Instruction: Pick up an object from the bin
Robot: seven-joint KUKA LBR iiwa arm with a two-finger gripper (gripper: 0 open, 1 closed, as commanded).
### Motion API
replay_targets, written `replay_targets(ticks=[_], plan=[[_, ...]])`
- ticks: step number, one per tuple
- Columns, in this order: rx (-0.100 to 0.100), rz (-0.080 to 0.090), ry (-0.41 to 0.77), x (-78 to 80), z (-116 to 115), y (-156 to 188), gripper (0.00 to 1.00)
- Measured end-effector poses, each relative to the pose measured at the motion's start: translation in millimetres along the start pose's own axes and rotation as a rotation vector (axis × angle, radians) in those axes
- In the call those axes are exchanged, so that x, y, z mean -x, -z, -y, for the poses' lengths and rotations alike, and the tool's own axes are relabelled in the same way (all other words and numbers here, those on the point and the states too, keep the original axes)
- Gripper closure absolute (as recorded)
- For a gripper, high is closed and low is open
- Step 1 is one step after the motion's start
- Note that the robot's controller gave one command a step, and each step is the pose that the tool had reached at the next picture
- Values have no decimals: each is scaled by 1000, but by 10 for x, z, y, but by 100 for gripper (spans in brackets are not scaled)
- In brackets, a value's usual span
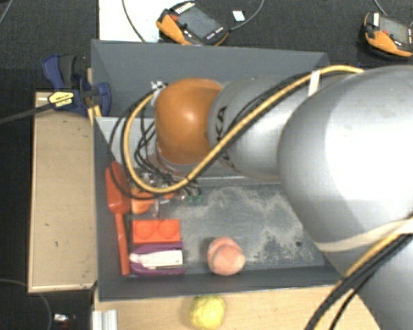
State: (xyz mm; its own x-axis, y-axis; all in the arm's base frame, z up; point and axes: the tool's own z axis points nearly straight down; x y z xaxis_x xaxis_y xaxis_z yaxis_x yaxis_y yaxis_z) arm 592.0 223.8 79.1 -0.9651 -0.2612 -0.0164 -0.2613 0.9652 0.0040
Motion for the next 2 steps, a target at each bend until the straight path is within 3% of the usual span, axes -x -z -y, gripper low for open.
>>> replay_targets(ticks=[2], plan=[[0,0,-1,0,0,0,100]])
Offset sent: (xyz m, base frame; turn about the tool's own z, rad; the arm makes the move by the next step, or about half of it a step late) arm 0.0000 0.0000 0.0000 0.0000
